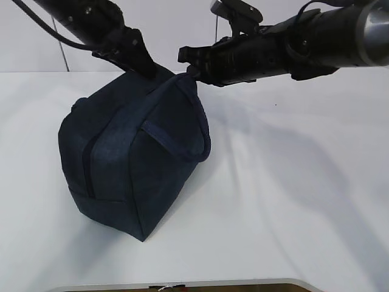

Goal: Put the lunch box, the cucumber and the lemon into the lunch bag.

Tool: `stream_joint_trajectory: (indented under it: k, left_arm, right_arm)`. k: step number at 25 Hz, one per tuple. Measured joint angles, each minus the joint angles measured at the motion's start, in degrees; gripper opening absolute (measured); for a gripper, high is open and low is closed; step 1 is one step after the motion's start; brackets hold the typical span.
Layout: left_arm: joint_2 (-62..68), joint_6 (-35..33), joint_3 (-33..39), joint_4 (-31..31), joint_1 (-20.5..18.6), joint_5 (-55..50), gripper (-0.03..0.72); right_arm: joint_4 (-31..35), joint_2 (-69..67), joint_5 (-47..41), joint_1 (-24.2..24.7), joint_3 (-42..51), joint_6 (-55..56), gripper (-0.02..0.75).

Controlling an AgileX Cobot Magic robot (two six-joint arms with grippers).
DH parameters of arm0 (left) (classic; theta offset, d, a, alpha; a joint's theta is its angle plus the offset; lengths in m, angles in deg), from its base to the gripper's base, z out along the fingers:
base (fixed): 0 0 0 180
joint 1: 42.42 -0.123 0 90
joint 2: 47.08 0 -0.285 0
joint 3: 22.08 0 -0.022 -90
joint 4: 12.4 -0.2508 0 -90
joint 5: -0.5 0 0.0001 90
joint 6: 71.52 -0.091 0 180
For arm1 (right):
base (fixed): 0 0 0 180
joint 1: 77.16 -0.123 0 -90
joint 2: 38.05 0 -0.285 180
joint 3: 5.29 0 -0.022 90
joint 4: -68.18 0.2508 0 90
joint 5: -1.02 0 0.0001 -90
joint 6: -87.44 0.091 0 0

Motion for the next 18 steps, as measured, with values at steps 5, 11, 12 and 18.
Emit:
stream_joint_trajectory:
  k: [5,11,12,18]
  left_arm:
    - [2.85,0.0,-0.26,0.77,0.0,-1.09,0.386]
    - [3.08,-1.52,-0.36,1.01,0.0,-2.35,0.07]
    - [3.08,-1.88,-0.36,1.01,0.0,-2.47,0.038]
    - [3.08,-3.55,-0.36,1.01,0.0,-3.84,0.018]
  right_arm:
    - [0.0,0.0,0.0,0.0,0.0,0.0,0.005]
    - [0.0,0.0,0.0,0.0,0.0,0.0,0.005]
    - [0.0,0.0,0.08,0.0,0.0,0.0,0.005]
    - [0.0,0.0,0.1,0.0,0.0,0.0,0.005]
